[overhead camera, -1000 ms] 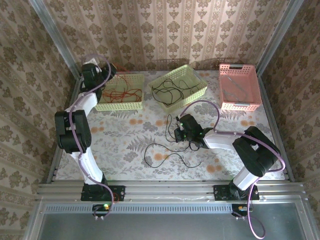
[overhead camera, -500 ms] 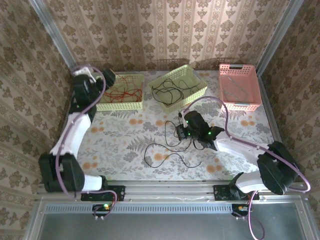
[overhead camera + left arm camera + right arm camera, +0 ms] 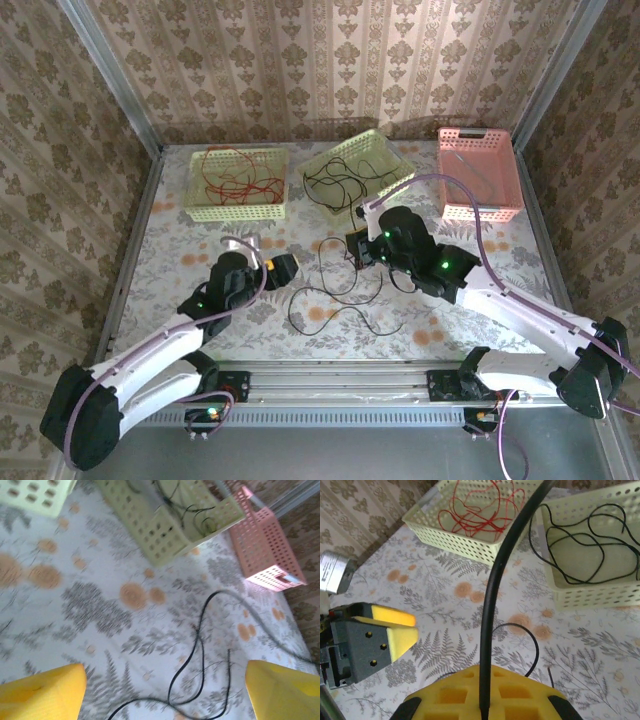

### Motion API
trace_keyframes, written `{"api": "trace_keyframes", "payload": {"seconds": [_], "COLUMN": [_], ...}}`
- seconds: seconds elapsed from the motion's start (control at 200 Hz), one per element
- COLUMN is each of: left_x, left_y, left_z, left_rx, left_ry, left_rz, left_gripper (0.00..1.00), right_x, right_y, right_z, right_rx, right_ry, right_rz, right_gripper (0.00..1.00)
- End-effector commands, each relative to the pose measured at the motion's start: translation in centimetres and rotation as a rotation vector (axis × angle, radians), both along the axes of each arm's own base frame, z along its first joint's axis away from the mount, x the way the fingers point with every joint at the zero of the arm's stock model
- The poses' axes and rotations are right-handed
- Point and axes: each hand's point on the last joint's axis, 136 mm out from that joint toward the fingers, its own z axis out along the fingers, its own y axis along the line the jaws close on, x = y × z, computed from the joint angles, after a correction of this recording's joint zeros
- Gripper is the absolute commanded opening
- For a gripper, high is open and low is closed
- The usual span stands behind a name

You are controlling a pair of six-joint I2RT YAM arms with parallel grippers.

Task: Untangle the cables

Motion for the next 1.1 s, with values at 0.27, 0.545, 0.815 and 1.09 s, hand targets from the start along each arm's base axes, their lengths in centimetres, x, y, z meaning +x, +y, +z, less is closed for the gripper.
{"api": "trace_keyframes", "payload": {"seconds": [0.27,0.545,0.815,1.09], "left_x": [-1.7,-2.1,-3.1,-4.3], "left_y": [-1.5,0.7,5.4,7.6], "left_z": [0.9,-0.4,-2.4,0.0], "left_rx": [0.003,-0.002,-0.06,-0.026], "left_ry": [-0.137,-0.119,-0.116,-0.208], "left_rz": [-0.075,0.013,0.213,0.225], "left_gripper": [0.84,0.84,0.84,0.84], "right_x": [0.1,1.2,4.7,12.6], "right_y": [2.2,2.4,2.2,-1.2], "right_z": [6.3,14.7,22.2,22.4], "right_rx": [0.043,0.105,0.197,0.378], "right_ry": [-0.048,-0.222,-0.341,-0.199], "right_rz": [0.055,0.044,-0.003,-0.077], "right_gripper": [0.0,0.0,0.0,0.0]}}
